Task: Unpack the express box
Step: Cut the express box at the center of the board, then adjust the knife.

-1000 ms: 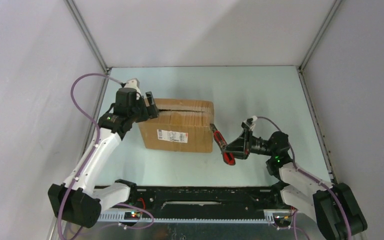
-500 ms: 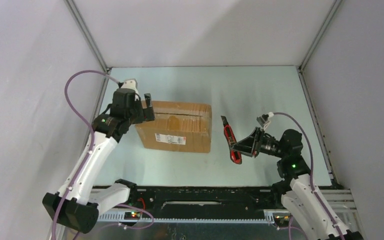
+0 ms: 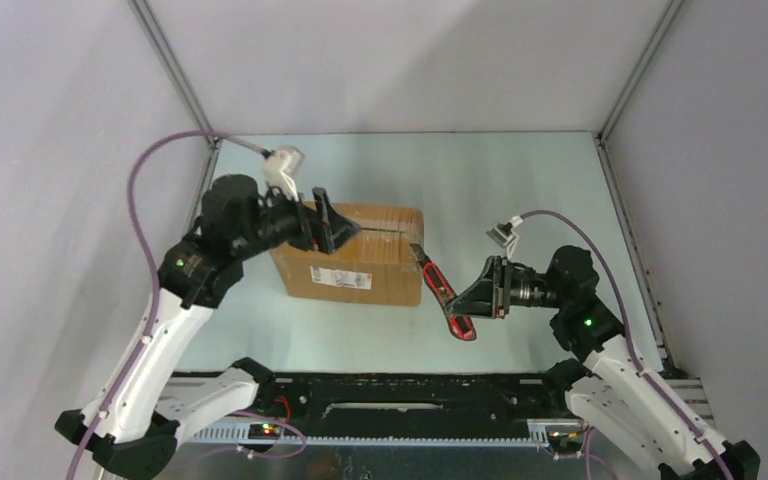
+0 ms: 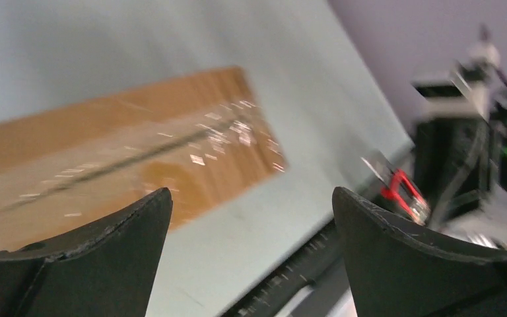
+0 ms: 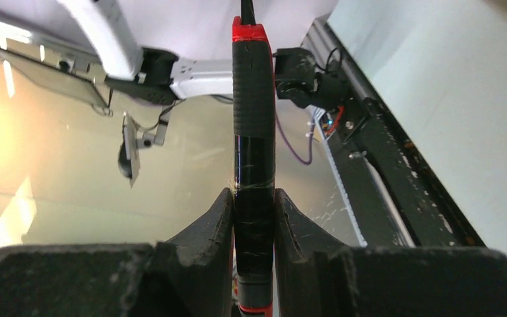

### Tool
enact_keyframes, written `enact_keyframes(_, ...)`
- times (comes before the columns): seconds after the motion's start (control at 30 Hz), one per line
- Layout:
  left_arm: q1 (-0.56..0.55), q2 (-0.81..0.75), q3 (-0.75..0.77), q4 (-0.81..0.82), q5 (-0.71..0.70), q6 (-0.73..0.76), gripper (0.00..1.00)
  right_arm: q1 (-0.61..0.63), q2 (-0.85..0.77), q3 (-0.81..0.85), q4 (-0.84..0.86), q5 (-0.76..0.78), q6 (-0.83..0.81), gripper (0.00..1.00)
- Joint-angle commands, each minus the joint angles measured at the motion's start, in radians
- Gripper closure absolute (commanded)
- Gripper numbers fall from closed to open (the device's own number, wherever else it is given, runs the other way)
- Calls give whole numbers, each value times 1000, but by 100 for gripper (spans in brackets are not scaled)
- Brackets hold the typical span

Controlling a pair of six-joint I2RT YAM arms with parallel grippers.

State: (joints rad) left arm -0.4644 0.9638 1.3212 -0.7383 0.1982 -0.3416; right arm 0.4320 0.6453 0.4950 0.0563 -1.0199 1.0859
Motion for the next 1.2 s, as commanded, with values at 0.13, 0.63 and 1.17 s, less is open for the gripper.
enact_keyframes(0.13, -125, -42, -268, 440, 466, -353, 8, 156, 134, 148, 89, 55, -65, 100)
enact_keyframes(0.63, -214, 21, -430, 717, 525, -530, 25, 232, 266, 227, 165, 47, -50, 100)
enact_keyframes(1.17, -216, 10, -537, 1017, 420, -755, 100, 205, 290, 249, 186, 282, -2, 1)
